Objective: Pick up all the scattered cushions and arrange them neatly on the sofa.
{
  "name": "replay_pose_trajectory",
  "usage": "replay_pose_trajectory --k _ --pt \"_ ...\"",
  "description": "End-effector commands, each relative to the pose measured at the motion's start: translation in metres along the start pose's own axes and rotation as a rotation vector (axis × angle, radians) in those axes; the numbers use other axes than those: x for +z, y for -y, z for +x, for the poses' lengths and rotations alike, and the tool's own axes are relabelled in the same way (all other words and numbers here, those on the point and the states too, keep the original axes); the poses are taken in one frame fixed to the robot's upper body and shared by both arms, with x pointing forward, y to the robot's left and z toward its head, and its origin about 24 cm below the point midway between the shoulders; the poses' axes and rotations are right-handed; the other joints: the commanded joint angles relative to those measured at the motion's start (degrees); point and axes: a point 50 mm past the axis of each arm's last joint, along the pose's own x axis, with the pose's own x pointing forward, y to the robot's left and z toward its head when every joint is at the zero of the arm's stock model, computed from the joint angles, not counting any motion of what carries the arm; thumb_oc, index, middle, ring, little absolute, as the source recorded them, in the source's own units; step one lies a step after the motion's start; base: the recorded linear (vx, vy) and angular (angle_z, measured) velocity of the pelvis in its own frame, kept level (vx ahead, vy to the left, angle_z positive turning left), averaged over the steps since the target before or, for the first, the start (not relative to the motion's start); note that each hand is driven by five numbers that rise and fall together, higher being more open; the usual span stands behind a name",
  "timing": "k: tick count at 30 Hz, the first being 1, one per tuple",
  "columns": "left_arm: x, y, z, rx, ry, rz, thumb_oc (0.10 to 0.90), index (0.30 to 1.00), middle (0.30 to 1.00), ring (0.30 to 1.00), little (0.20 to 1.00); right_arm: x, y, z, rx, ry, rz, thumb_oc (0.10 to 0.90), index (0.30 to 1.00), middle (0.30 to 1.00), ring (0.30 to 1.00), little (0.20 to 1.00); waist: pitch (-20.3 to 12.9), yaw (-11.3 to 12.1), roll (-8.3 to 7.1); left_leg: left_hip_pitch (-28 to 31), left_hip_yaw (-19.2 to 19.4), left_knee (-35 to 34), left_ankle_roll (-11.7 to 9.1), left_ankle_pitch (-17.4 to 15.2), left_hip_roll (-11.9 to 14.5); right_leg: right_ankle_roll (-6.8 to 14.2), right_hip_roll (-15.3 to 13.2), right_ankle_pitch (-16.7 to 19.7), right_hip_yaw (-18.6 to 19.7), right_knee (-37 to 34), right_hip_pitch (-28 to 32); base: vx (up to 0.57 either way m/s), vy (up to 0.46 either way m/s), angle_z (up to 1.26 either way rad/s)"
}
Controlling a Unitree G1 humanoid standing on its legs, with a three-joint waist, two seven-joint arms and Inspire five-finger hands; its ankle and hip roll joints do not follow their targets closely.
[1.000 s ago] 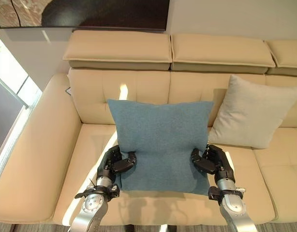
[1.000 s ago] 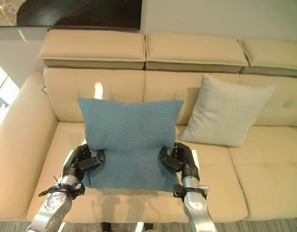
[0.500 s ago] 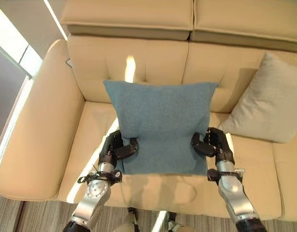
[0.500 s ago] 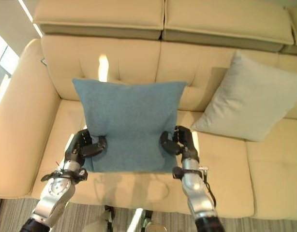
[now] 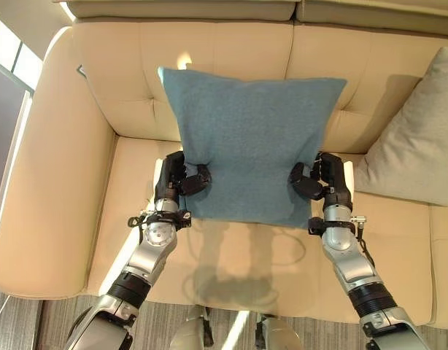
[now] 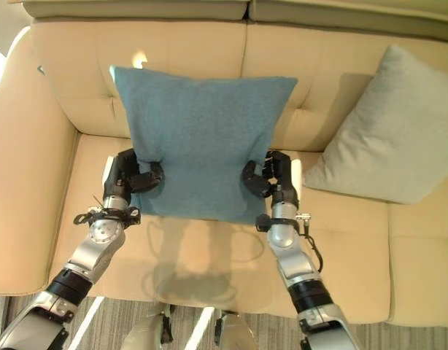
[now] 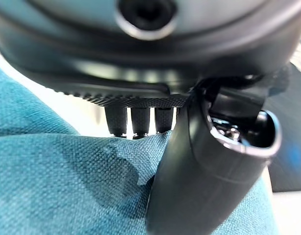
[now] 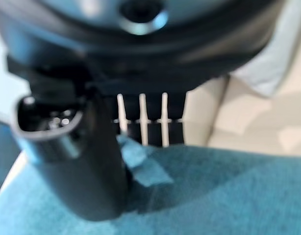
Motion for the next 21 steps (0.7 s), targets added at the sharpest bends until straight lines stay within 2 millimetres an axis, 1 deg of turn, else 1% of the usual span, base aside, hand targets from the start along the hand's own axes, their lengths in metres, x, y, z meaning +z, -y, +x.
replay_pose_trajectory --k 1,4,5,6,7,8,9,10,13,14,16,21 --pt "0.088 0.047 0.008 -0.144 0.466 -0.077 0.4 0.3 0.3 0.3 0.3 0.078 -0.01 0.007 -0.079 0.414 0.076 0.4 0.3 0.3 0.3 0.3 -7.11 -1.17 -2.27 2.0 -0.44 0.15 -2.68 -9.04 -1.53 5.61 0.38 -4.48 -1.91 0.28 0.26 0.02 0.02 -0.21" --pt "0.089 0.048 0.005 -0.13 0.483 -0.075 0.4 0.3 0.3 0.3 0.3 0.077 -0.005 0.005 -0.128 0.436 0.032 0.4 0.3 0.3 0.3 0.3 -7.09 -1.13 -2.4 2.24 -0.44 0.15 -2.72 -9.15 -1.52 5.6 0.29 -4.61 -1.9 0.28 0.51 0.01 0.01 0.09" --pt "0.088 0.051 0.005 -0.124 0.479 -0.067 0.538 0.507 0.507 0.507 0.507 0.074 -0.005 0.006 -0.147 0.43 0.009 0.4 0.3 0.3 0.3 0.3 -7.06 -1.18 -2.52 2.32 -0.39 0.15 -2.76 -9.17 -1.52 5.6 0.26 -4.61 -1.86 0.28 0.62 0.01 0.006 -0.17" --pt "0.087 0.053 0.006 -0.127 0.465 -0.063 0.751 0.827 0.827 0.827 0.827 0.071 -0.006 0.007 -0.142 0.406 0.013 0.513 0.469 0.469 0.469 0.469 -7.02 -1.24 -2.61 2.31 -0.42 0.15 -2.77 -9.19 -1.51 5.58 0.23 -4.56 -1.9 0.28 0.61 0.0 0.003 -0.04" --pt "0.087 0.053 0.006 -0.127 0.465 -0.063 0.8 0.9 0.9 0.9 0.9 0.071 -0.006 0.007 -0.142 0.406 0.013 0.584 0.575 0.575 0.575 0.575 -6.99 -1.24 -2.61 2.31 -0.43 0.15 -2.77 -9.19 -1.51 5.58 0.23 -4.56 -1.91 0.28 0.62 -0.02 0.001 0.21" --pt "0.084 0.055 0.011 -0.135 0.435 -0.046 0.8 0.9 0.9 0.9 0.9 0.066 -0.009 0.011 -0.117 0.357 0.018 0.8 0.9 0.9 0.9 0.9 -6.78 -1.34 -2.79 2.38 -0.4 0.15 -2.8 -9.1 -1.41 5.53 0.22 -4.43 -1.8 0.28 0.71 -0.03 0.003 0.37" --pt "0.08 0.054 0.016 -0.156 0.399 -0.021 0.8 0.9 0.9 0.9 0.9 0.06 -0.013 0.014 -0.074 0.305 0.029 0.8 0.9 0.9 0.9 0.9 -6.41 -1.33 -2.91 2.49 -0.27 0.15 -2.85 -9.02 -1.37 5.5 0.26 -4.37 -1.8 0.28 0.85 -0.03 0.003 0.16" --pt "0.08 0.054 0.016 -0.156 0.399 -0.021 0.8 0.9 0.9 0.9 0.9 0.06 -0.013 0.014 -0.074 0.305 0.029 0.8 0.9 0.9 0.9 0.9 -6.41 -1.33 -2.91 2.5 -0.27 0.15 -2.85 -9.02 -1.37 5.5 0.26 -4.37 -1.8 0.28 0.86 -0.01 0.004 -0.04" --pt "0.071 0.049 0.017 -0.191 0.355 0.045 0.8 0.9 0.9 0.9 0.9 0.051 -0.017 0.012 0.003 0.247 0.03 0.8 0.9 0.9 0.9 0.9 -6.19 -1.4 -3.09 3.23 -0.14 0.15 -2.92 -9.16 -1.23 5.62 0.3 -4.42 -1.85 0.28 1.45 0.01 0.003 -0.09" --pt "0.071 0.049 0.017 -0.191 0.355 0.046 0.8 0.9 0.9 0.9 0.9 0.051 -0.017 0.012 0.003 0.246 0.03 0.8 0.9 0.9 0.9 0.9 -6.18 -1.4 -3.1 3.25 -0.14 0.15 -2.91 -9.17 -1.23 5.62 0.3 -4.43 -1.85 0.28 1.47 0.01 0.006 0.14" --pt "0.066 0.045 0.017 -0.198 0.335 0.055 0.8 0.9 0.9 0.9 0.9 0.045 -0.02 0.011 0.045 0.211 0.041 0.8 0.9 0.9 0.9 0.9 -6.14 -1.44 -3.25 3.67 0.1 0.15 -2.95 -9.29 -1.2 5.68 0.18 -4.41 -1.89 0.28 1.8 0.0 0.003 0.02" --pt "0.059 0.04 0.016 -0.193 0.305 0.047 0.8 0.9 0.9 0.9 0.9 0.04 -0.021 0.008 0.074 0.191 0.042 0.8 0.9 0.9 0.9 0.9 -6.16 -1.56 -3.35 4.09 0.34 0.15 -2.92 -9.41 -1.16 5.73 0.13 -4.44 -1.99 0.28 2.1 0.01 -0.001 -0.01"
